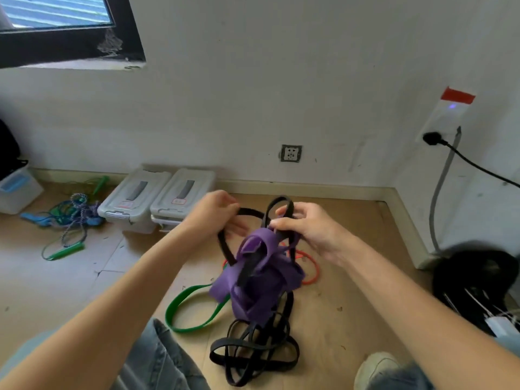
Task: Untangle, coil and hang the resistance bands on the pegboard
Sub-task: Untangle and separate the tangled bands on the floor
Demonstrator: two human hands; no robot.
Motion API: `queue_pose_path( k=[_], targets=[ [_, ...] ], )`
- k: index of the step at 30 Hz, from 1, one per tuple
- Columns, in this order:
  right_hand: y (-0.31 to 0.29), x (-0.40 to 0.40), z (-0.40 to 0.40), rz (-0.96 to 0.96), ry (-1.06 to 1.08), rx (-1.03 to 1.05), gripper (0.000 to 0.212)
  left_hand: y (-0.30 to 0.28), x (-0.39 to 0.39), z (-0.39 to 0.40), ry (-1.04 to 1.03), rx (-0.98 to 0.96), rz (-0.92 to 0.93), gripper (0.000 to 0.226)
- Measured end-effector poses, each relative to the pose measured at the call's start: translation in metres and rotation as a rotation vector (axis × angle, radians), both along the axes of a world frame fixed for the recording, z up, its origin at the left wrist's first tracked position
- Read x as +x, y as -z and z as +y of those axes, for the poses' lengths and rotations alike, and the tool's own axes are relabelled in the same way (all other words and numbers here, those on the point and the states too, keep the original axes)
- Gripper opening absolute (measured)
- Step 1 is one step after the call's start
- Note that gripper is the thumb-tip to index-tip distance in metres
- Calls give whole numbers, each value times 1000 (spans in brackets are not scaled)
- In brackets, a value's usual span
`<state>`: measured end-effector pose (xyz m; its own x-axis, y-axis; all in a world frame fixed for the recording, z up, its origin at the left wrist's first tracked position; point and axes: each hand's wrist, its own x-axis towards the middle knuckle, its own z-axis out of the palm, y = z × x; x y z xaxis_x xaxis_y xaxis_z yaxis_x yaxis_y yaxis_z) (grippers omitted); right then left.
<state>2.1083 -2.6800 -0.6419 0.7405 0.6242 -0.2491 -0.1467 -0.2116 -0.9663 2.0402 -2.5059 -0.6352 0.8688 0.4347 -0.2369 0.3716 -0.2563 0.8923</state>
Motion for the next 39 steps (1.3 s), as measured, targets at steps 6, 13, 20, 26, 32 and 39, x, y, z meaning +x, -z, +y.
queue_pose_path(
  k=[6, 13, 20, 26, 32, 39],
  targets=[
    [-53, 13, -26, -394, -140, -16, 34, 23, 2, 28, 157, 586, 404, 27],
    [-60, 9, -47, -56, -208, 317, 25, 16, 8, -27, 707, 268, -128, 41],
    [-53, 22, -57, -90, 22, 265, 19, 14, 15, -38, 229, -460, -100, 30],
    [-49, 11, -47, -460, -230, -293, 50, -8, 16, -38, 168, -1008, -151, 30],
    [-40, -1, -48, -352, -138, -124, 36, 12, 17, -24, 76, -172, 63, 26],
    [-45, 0, -48, -73, -45, 227, 36, 11, 4, -24, 495, 28, -38, 63]
  ],
)
